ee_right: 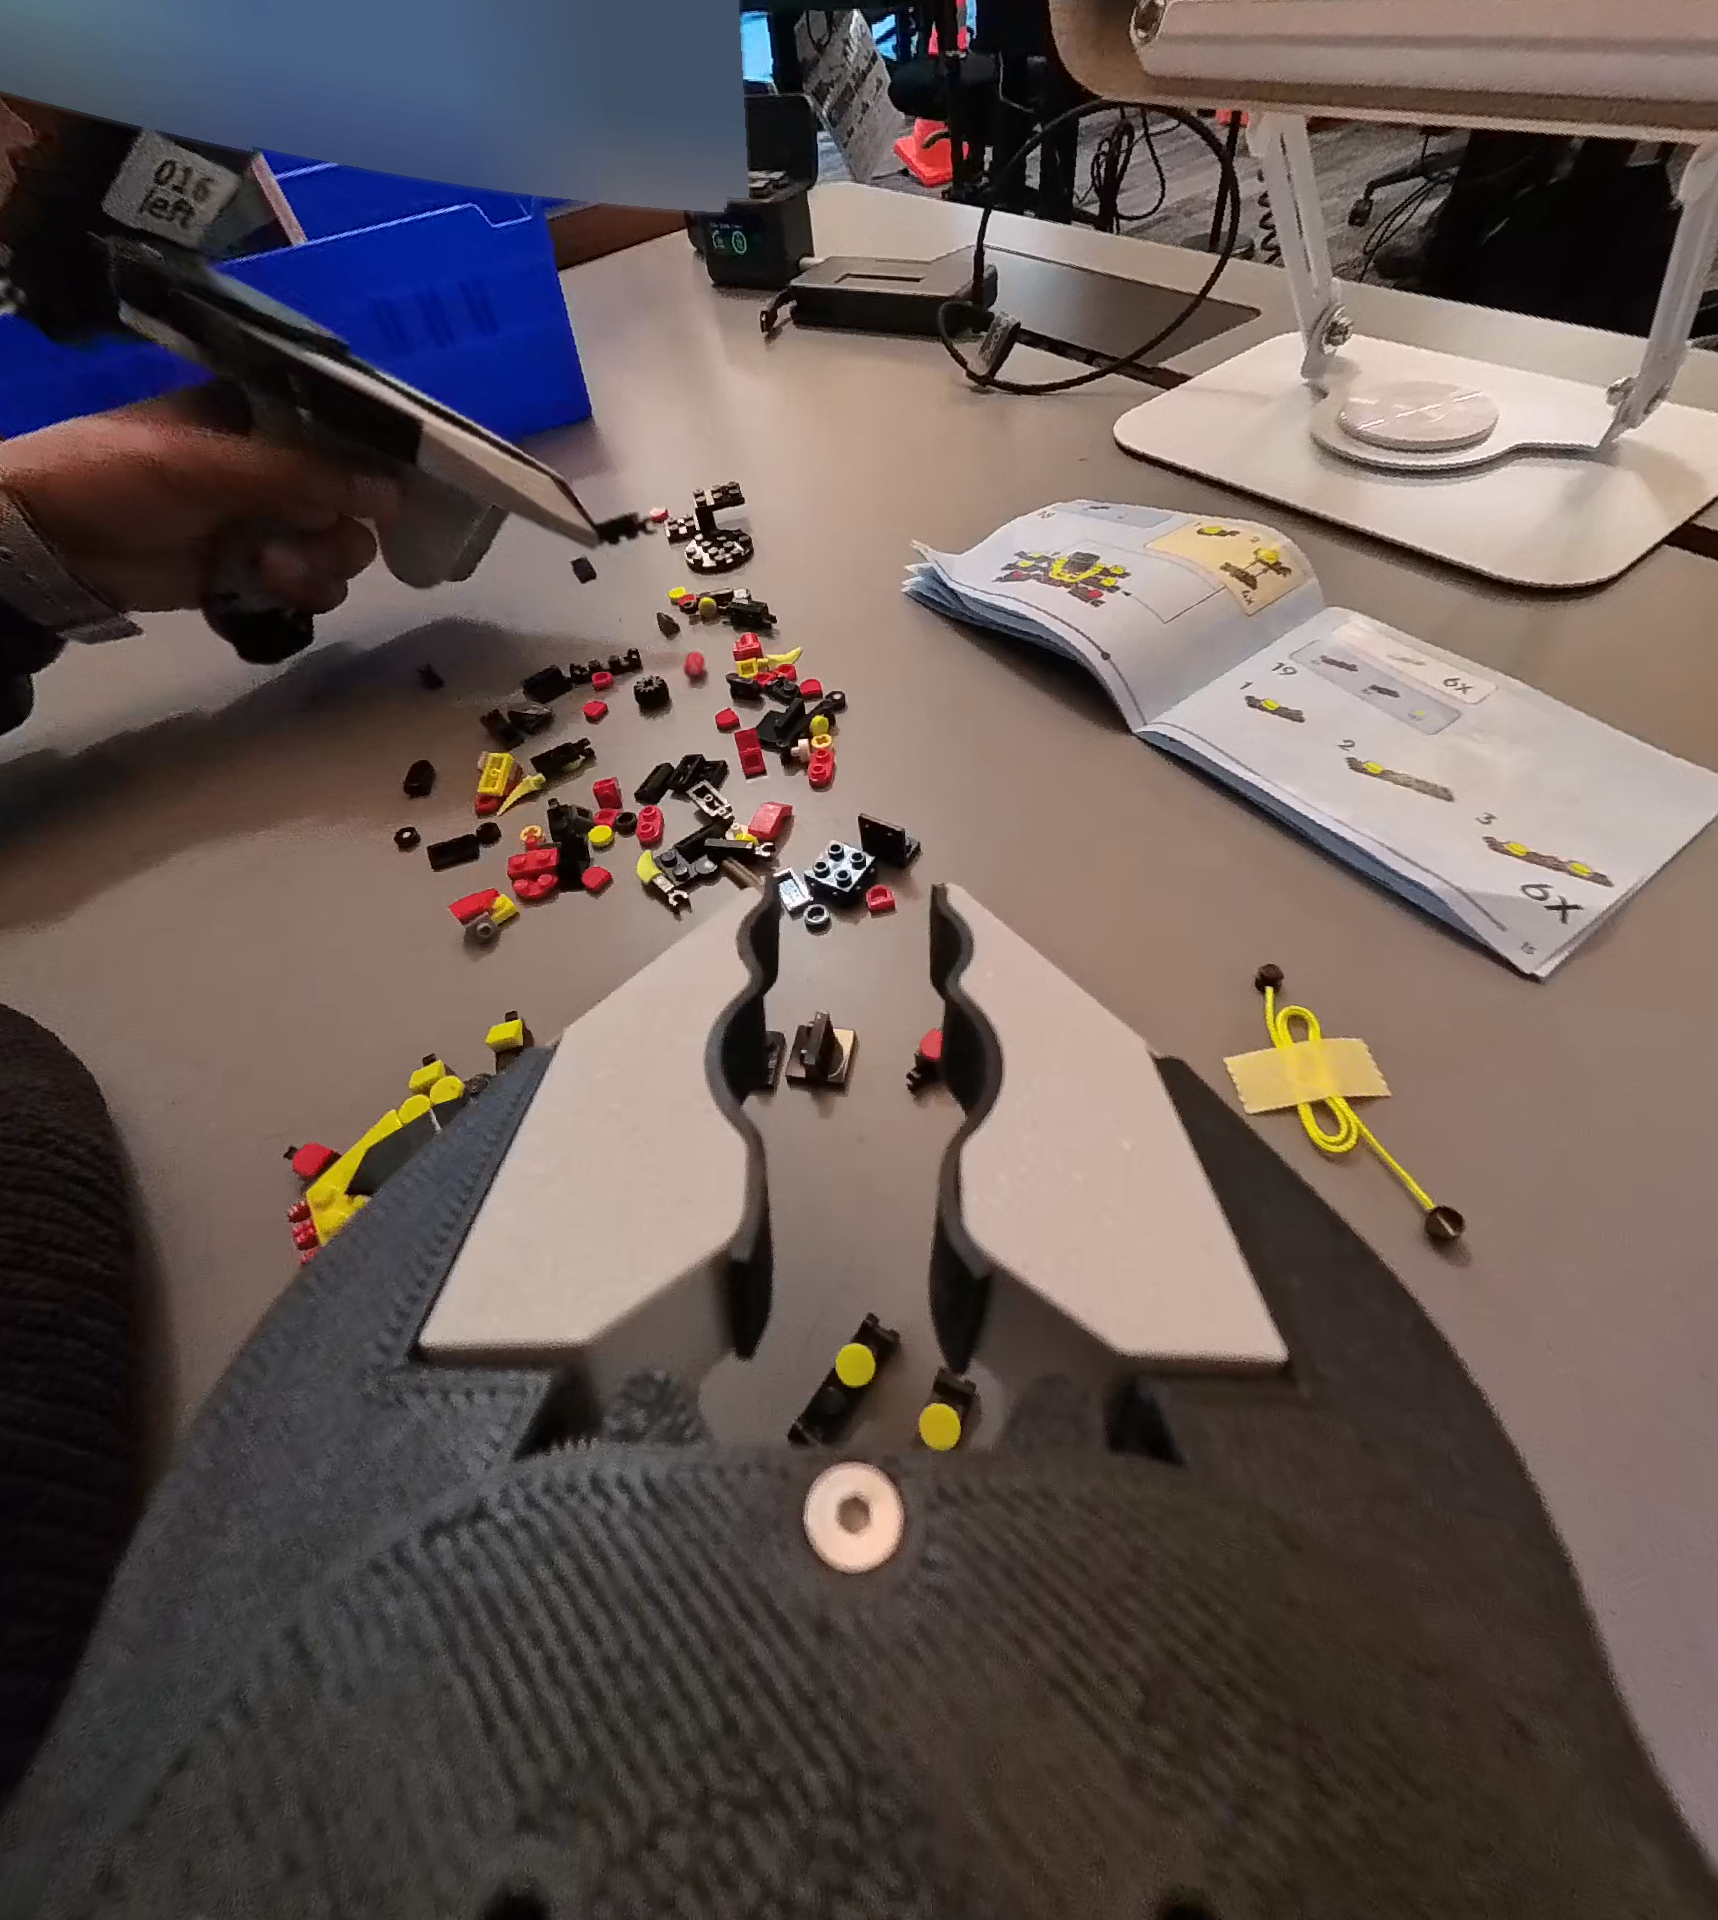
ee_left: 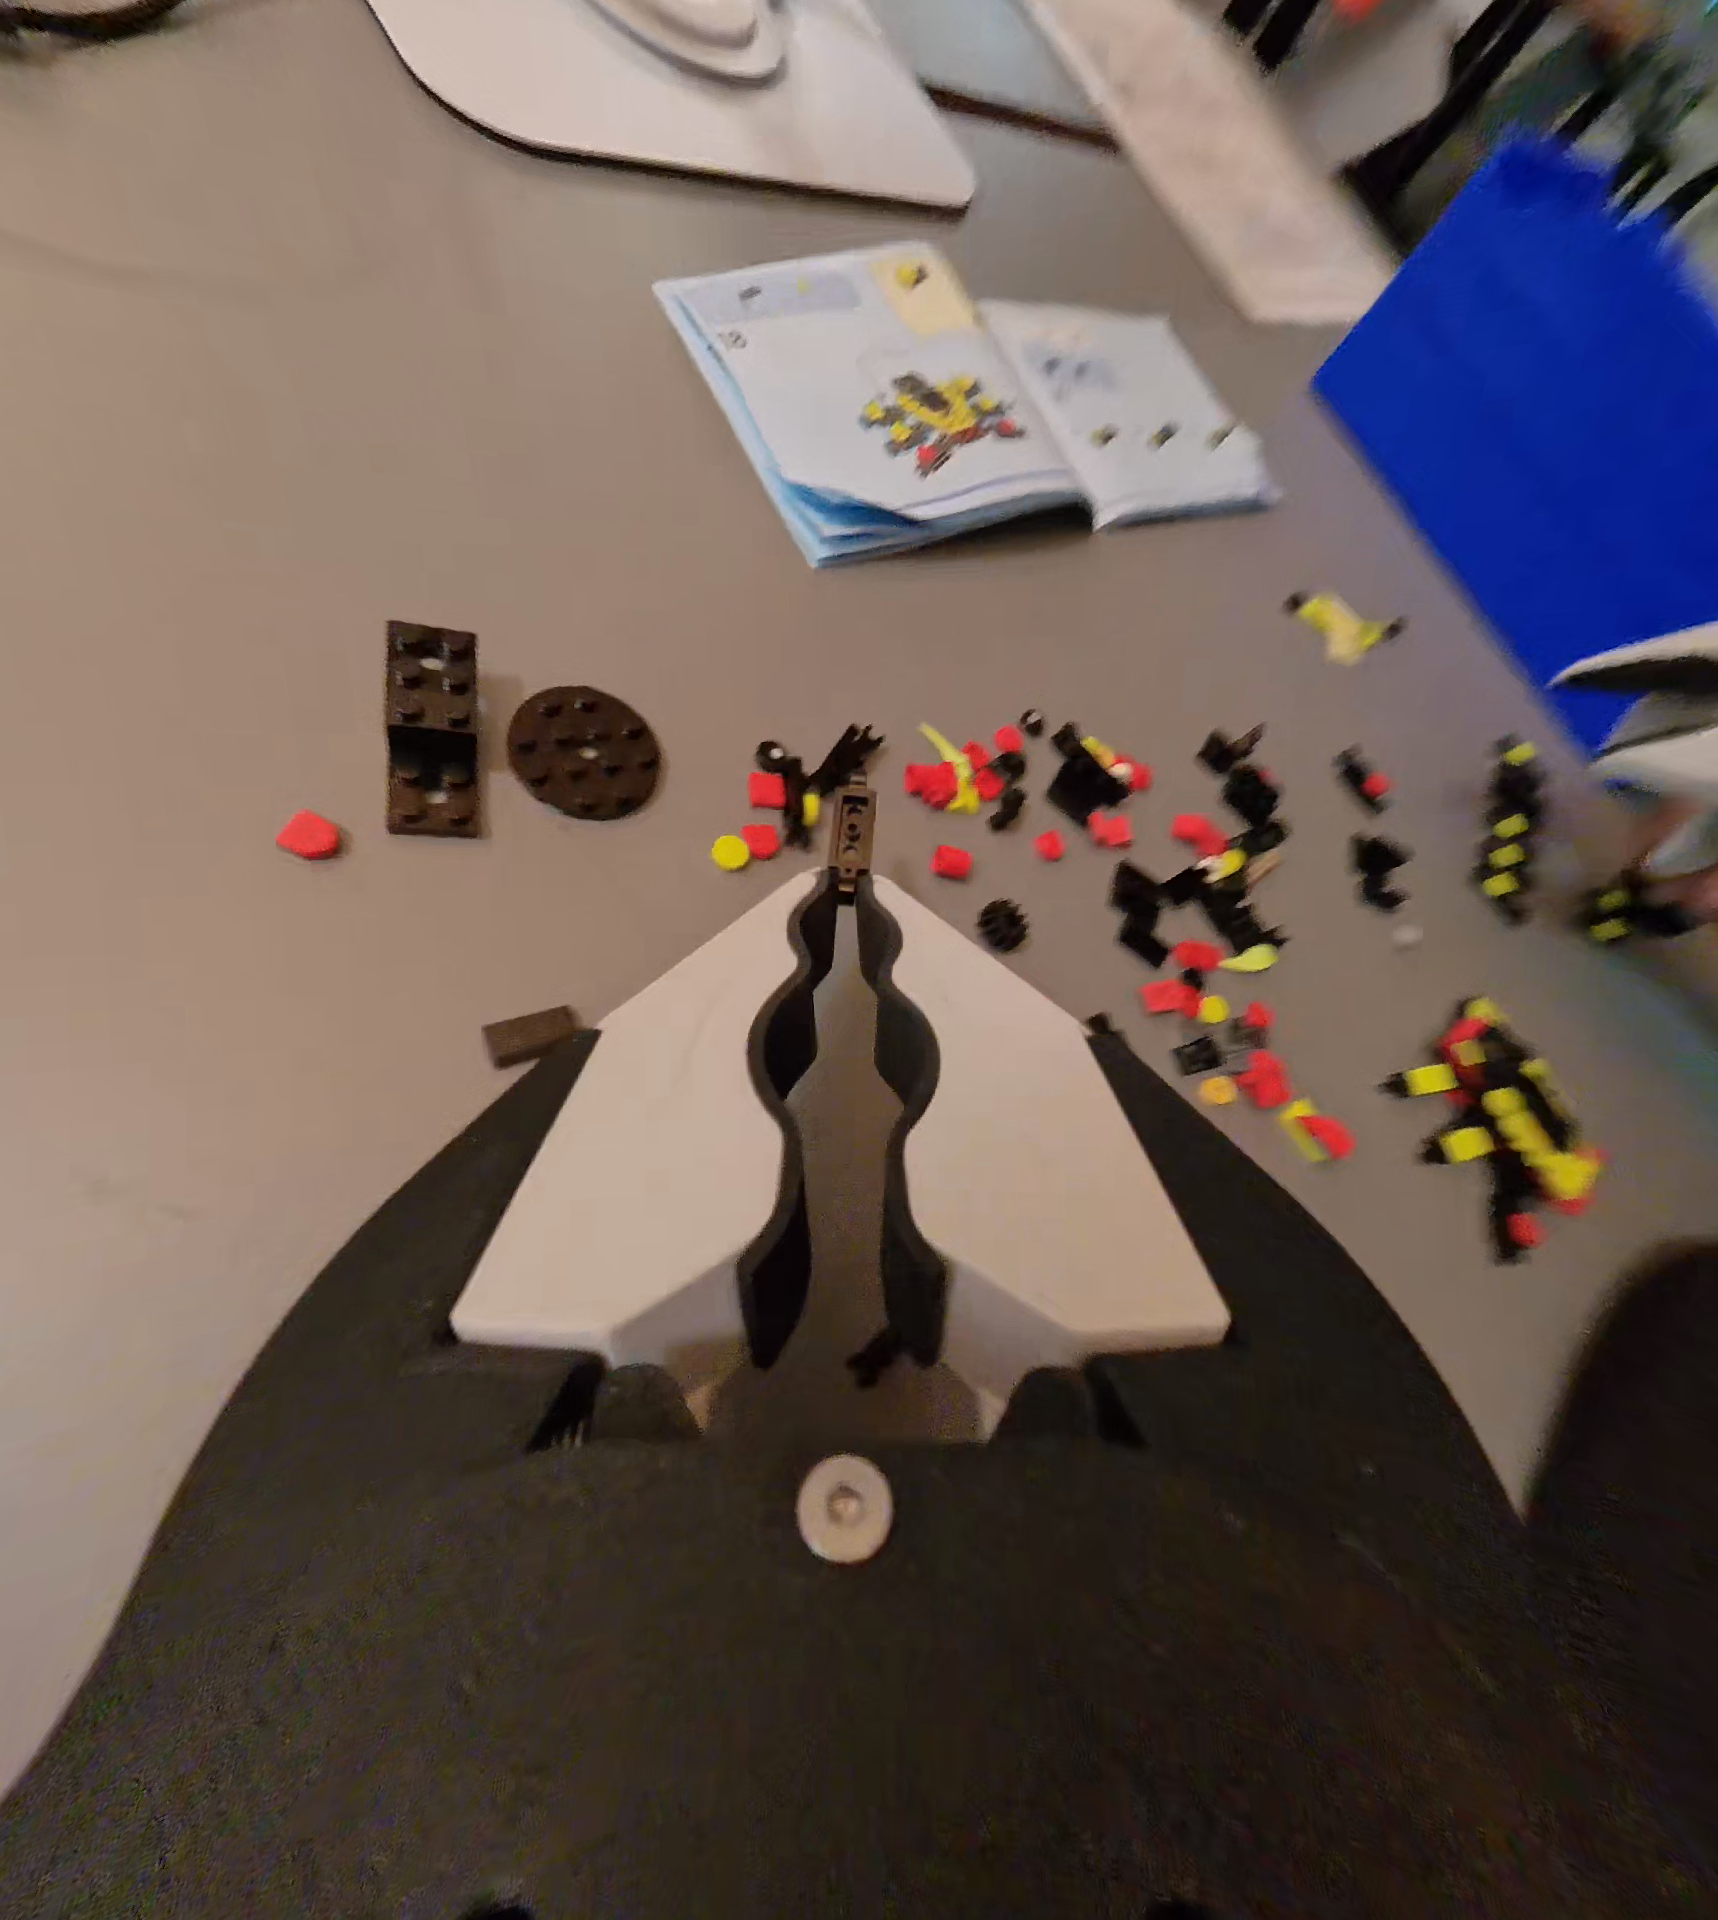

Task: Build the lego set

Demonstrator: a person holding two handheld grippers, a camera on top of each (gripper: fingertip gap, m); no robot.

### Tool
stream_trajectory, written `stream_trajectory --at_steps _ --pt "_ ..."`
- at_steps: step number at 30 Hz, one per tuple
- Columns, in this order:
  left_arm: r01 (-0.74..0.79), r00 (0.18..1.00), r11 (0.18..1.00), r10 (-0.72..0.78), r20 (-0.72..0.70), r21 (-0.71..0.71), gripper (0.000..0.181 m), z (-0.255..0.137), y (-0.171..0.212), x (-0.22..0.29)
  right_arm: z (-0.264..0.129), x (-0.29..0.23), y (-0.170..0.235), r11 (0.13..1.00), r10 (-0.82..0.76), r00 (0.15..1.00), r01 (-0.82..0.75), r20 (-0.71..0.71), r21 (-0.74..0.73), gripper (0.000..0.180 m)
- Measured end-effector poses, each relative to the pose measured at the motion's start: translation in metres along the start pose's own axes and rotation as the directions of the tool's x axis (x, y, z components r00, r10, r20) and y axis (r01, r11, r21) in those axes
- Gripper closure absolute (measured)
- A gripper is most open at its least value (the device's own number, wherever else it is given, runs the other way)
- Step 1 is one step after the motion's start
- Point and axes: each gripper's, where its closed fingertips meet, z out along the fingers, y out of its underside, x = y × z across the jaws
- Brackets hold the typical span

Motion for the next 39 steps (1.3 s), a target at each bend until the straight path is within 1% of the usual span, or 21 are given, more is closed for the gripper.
stream_trajectory --at_steps 2,5,7,12,14,17,20,23,27,30,35,39 --pt "0.111 0.989 0.993 -0.106 -0.098 0.044 0.18 -0.003 -0.007 0.008 0.0 0.0 -0.001 1.0 0.001 1.0 -0.001 -0.001 0.002 0.153" --pt "0.253 0.945 0.964 -0.228 -0.234 0.083 0.18 -0.009 -0.016 0.018 -0.001 0.0 -0.002 1.0 0.001 1.0 -0.001 -0.003 0.004 0.153" --pt "0.286 0.931 0.954 -0.254 -0.264 0.089 0.18 -0.011 -0.018 0.02 -0.002 -0.001 -0.002 1.0 0.004 1.0 -0.004 -0.001 0.006 0.153" --pt "0.296 0.929 0.949 -0.259 -0.265 0.109 0.18 -0.016 -0.021 0.018 -0.003 -0.002 -0.004 1.0 0.01 1.0 -0.01 0.006 0.01 0.153" --pt "0.284 0.938 0.952 -0.25 -0.239 0.118 0.18 -0.018 -0.022 0.013 -0.003 -0.003 -0.004 1.0 0.012 1.0 -0.012 0.008 0.011 0.153" --pt "0.212 0.973 0.97 -0.199 -0.12 0.117 0.18 -0.022 -0.018 -0.003 -0.003 -0.003 -0.004 1.0 0.016 1.0 -0.016 0.011 0.011 0.153" --pt "0.123 0.992 0.989 -0.125 0.022 0.079 0.18 -0.025 -0.01 -0.021 -0.003 -0.003 -0.004 1.0 0.019 1.0 -0.02 0.013 0.011 0.153" --pt "0.067 0.992 0.998 -0.069 0.104 0.02 0.18 -0.025 -0.001 -0.03 -0.003 -0.003 -0.004 1.0 0.024 1.0 -0.024 0.014 0.01 0.153" --pt "0.014 0.99 0.998 -0.007 0.137 -0.054 0.179 -0.018 0.009 -0.03 -0.003 -0.003 -0.004 1.0 0.03 0.999 -0.03 0.018 0.007 0.153" --pt "-0.011 0.985 0.997 0.024 0.171 -0.077 0.18 -0.017 0.012 -0.033 -0.003 -0.003 -0.003 0.999 0.033 0.999 -0.033 0.018 0.005 0.153" --pt "0.017 0.988 0.997 -0.004 0.157 -0.082 0.179 -0.015 0.014 -0.034 -0.003 -0.003 -0.003 0.999 0.039 0.999 -0.039 0.02 0.001 0.153" --pt "0.011 0.988 0.996 0.004 0.153 -0.092 0.179 -0.013 0.015 -0.032 -0.003 -0.003 -0.002 0.999 0.04 0.999 -0.04 0.018 -0.001 0.153"
